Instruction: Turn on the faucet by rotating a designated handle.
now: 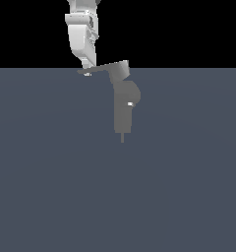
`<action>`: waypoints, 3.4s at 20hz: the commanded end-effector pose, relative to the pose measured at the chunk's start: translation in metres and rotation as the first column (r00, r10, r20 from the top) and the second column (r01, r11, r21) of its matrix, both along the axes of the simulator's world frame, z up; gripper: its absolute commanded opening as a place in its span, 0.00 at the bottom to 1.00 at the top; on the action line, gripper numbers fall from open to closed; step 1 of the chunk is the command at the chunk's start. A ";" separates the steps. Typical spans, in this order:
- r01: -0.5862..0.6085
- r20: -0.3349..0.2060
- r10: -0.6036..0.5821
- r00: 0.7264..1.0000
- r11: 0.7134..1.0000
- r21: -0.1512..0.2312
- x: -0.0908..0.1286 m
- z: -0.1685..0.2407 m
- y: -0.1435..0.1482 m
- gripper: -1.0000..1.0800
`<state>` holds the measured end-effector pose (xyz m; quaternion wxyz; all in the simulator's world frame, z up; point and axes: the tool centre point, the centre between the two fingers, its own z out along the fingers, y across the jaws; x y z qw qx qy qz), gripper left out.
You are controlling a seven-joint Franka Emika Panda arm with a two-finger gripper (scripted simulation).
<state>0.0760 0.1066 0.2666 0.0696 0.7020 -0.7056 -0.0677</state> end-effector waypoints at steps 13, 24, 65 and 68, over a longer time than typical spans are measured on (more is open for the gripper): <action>0.001 -0.003 -0.001 1.000 1.000 -0.001 -0.037 0.007 0.001 0.00; 0.001 -0.003 -0.001 1.000 1.000 -0.001 -0.067 0.013 0.002 0.00; -0.008 -0.010 0.008 1.000 1.000 -0.002 -0.154 0.027 -0.080 0.00; -0.006 -0.008 0.006 1.000 1.000 -0.002 -0.155 0.028 -0.101 0.00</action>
